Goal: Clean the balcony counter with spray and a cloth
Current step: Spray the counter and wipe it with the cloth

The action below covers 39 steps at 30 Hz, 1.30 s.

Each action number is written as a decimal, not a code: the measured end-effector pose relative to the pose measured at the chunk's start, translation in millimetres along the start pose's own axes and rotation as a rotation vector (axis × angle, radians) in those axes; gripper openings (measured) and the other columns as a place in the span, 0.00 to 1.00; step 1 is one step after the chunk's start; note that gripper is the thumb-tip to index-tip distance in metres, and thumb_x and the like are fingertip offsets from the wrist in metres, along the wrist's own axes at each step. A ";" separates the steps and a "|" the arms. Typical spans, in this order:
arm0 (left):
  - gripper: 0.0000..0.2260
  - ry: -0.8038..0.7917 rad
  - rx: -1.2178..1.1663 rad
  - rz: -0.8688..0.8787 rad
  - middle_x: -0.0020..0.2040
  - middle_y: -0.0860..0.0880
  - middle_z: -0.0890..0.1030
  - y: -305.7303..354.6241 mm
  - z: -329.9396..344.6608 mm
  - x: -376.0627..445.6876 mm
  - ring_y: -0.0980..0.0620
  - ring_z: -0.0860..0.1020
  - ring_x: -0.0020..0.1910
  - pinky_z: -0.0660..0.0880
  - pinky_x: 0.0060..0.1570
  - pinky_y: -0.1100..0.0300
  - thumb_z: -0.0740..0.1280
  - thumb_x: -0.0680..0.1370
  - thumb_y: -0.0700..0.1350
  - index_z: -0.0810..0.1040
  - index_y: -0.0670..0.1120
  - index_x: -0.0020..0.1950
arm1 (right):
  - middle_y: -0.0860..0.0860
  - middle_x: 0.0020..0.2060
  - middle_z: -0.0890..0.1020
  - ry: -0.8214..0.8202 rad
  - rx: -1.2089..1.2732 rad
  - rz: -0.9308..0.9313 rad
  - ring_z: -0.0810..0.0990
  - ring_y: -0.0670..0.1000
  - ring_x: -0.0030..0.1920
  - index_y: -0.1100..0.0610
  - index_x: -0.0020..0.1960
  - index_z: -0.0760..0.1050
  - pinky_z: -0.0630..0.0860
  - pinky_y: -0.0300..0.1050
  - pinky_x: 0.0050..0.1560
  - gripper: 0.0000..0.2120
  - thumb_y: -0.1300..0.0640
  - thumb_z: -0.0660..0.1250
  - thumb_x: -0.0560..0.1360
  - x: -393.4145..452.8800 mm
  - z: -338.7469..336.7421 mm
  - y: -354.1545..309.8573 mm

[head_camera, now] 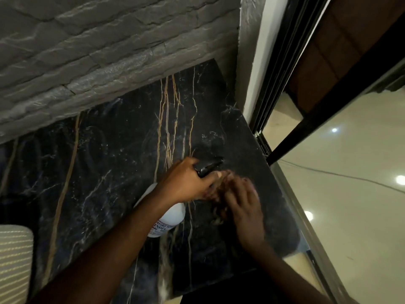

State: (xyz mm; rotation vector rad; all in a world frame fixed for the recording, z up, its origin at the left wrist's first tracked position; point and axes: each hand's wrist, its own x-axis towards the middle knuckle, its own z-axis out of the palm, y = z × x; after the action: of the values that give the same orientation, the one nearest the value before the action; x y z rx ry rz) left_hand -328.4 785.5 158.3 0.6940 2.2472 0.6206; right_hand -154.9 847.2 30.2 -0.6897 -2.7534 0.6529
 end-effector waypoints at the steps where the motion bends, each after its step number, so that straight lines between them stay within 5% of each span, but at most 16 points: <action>1: 0.09 -0.066 0.011 0.014 0.32 0.55 0.79 1.3 4.1 -4.6 0.53 0.80 0.38 0.74 0.38 0.59 0.71 0.71 0.60 0.81 0.55 0.40 | 0.56 0.71 0.67 -0.048 0.005 -0.167 0.60 0.63 0.72 0.50 0.68 0.65 0.65 0.63 0.67 0.23 0.47 0.62 0.75 -21.8 3.0 -6.1; 3: 0.11 -0.166 0.098 0.044 0.32 0.52 0.80 0.8 12.7 -15.2 0.54 0.79 0.33 0.73 0.36 0.60 0.69 0.71 0.62 0.82 0.56 0.42 | 0.54 0.71 0.67 -0.090 0.025 -0.333 0.61 0.60 0.72 0.51 0.67 0.67 0.66 0.59 0.66 0.21 0.46 0.59 0.76 -62.3 -8.7 11.3; 7: 0.22 -0.105 0.155 0.033 0.36 0.40 0.78 -5.3 22.3 -43.7 0.51 0.76 0.30 0.66 0.29 0.61 0.67 0.72 0.62 0.81 0.44 0.50 | 0.55 0.70 0.67 -0.042 -0.017 -0.090 0.62 0.62 0.71 0.51 0.67 0.67 0.71 0.65 0.61 0.22 0.42 0.53 0.78 -80.0 -48.5 70.0; 12: 0.10 -0.063 0.061 -0.059 0.27 0.49 0.77 -21.5 31.6 -83.0 0.53 0.76 0.28 0.71 0.31 0.59 0.70 0.73 0.57 0.82 0.50 0.40 | 0.59 0.69 0.68 0.021 -0.020 0.137 0.61 0.66 0.69 0.52 0.65 0.68 0.64 0.67 0.65 0.23 0.45 0.56 0.72 -29.9 -28.2 43.7; 15: 0.06 0.011 0.009 -0.105 0.24 0.54 0.75 -34.7 34.6 -101.9 0.57 0.72 0.25 0.66 0.29 0.61 0.71 0.73 0.53 0.79 0.58 0.37 | 0.56 0.71 0.66 -0.042 0.048 -0.100 0.57 0.61 0.72 0.50 0.67 0.68 0.63 0.65 0.68 0.24 0.48 0.63 0.72 -44.0 -0.2 -3.6; 19: 0.07 0.023 -0.025 -0.160 0.37 0.59 0.80 -47.3 30.6 -120.1 0.59 0.78 0.36 0.74 0.36 0.65 0.71 0.74 0.53 0.79 0.64 0.50 | 0.52 0.71 0.66 -0.125 0.083 -0.493 0.61 0.58 0.71 0.50 0.69 0.65 0.65 0.59 0.69 0.22 0.47 0.59 0.76 -75.1 -9.1 7.2; 23: 0.08 0.118 -0.060 -0.240 0.31 0.51 0.80 -58.0 23.2 -132.2 0.57 0.77 0.29 0.70 0.29 0.62 0.71 0.73 0.55 0.81 0.51 0.44 | 0.57 0.66 0.73 -0.069 0.058 -0.249 0.64 0.62 0.69 0.49 0.64 0.69 0.71 0.62 0.62 0.23 0.45 0.62 0.71 -55.4 -24.2 40.7; 27: 0.06 0.084 -0.078 -0.226 0.32 0.61 0.75 -59.3 19.8 -141.8 0.66 0.73 0.30 0.66 0.26 0.72 0.71 0.73 0.56 0.74 0.60 0.40 | 0.61 0.63 0.74 -0.079 -0.002 -0.046 0.68 0.66 0.66 0.51 0.60 0.69 0.68 0.64 0.64 0.32 0.47 0.77 0.60 -17.0 0.3 -18.7; 31: 0.09 0.112 -0.167 -0.233 0.31 0.60 0.76 -71.9 16.8 -142.2 0.70 0.74 0.27 0.67 0.25 0.75 0.72 0.73 0.54 0.75 0.58 0.36 | 0.53 0.68 0.71 -0.149 0.058 -0.398 0.65 0.60 0.69 0.48 0.66 0.68 0.67 0.61 0.66 0.27 0.50 0.72 0.69 -45.8 27.2 -64.1; 34: 0.10 0.120 -0.186 -0.248 0.29 0.49 0.79 -88.1 6.8 -138.4 0.57 0.74 0.24 0.68 0.28 0.65 0.72 0.72 0.56 0.77 0.53 0.35 | 0.53 0.67 0.72 -0.173 0.094 -0.556 0.67 0.59 0.68 0.51 0.65 0.71 0.68 0.59 0.65 0.23 0.49 0.69 0.72 -66.7 19.7 -40.4; 36: 0.12 0.126 -0.190 -0.244 0.34 0.42 0.82 -95.3 -1.3 -136.3 0.47 0.77 0.27 0.69 0.31 0.61 0.71 0.72 0.58 0.81 0.50 0.38 | 0.54 0.66 0.73 -0.145 0.057 -0.469 0.68 0.61 0.66 0.49 0.64 0.71 0.70 0.60 0.61 0.20 0.45 0.64 0.74 -61.7 7.4 -20.1; 39: 0.13 0.138 -0.143 -0.248 0.31 0.50 0.81 -104.9 -17.0 -133.4 0.60 0.74 0.22 0.68 0.28 0.64 0.70 0.72 0.59 0.82 0.49 0.42 | 0.57 0.63 0.74 -0.018 0.014 -0.177 0.67 0.63 0.63 0.50 0.59 0.73 0.70 0.60 0.59 0.19 0.41 0.60 0.73 -21.0 5.7 -22.0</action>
State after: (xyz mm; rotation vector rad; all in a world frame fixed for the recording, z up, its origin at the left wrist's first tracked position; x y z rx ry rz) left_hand -289.9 619.7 169.4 0.3031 2.3393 0.7148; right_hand -147.2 817.4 33.3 -0.4319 -2.7817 0.6409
